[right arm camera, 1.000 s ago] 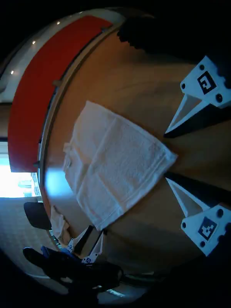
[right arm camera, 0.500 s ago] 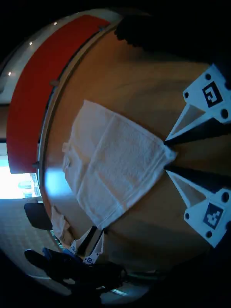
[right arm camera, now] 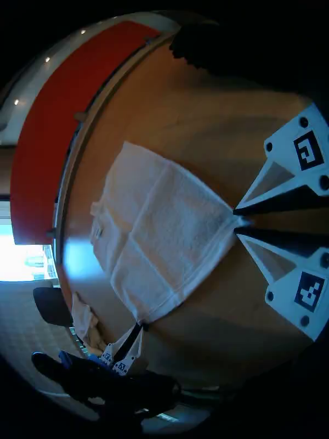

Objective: Fold towel

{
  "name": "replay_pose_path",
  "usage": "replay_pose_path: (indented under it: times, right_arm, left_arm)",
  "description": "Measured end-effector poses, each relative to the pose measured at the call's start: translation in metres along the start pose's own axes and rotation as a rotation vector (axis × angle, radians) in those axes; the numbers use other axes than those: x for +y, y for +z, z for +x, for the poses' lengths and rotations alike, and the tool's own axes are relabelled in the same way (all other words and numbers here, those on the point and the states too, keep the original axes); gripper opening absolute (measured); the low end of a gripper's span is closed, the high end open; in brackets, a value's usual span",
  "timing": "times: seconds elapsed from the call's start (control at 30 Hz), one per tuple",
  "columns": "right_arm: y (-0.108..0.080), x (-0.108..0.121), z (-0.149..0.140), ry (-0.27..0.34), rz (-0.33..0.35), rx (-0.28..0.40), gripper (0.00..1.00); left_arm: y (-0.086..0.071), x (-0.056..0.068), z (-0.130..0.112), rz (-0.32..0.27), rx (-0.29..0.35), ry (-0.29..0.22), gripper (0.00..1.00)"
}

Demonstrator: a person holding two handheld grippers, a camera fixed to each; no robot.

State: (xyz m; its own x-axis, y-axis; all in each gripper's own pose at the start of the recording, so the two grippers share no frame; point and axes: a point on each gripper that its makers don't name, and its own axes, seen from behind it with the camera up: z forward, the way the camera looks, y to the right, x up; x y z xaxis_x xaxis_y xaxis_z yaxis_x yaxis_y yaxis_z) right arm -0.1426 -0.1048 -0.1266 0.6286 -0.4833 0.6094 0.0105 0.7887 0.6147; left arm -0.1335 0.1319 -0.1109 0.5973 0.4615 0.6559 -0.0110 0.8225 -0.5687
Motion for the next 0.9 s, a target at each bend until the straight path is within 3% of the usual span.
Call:
replay_pose_path:
  times: [0.47, 0.9]
  right_arm:
    - [-0.008, 0.0, 0.009, 0.009, 0.003, 0.024, 0.13]
    - [-0.039, 0.003, 0.046, 0.032, -0.001, 0.107, 0.11]
  left_arm:
    - [-0.009, 0.003, 0.007, -0.008, 0.013, -0.032, 0.11]
    - [-0.034, -0.001, 0.037, -0.003, 0.062, -0.064, 0.11]
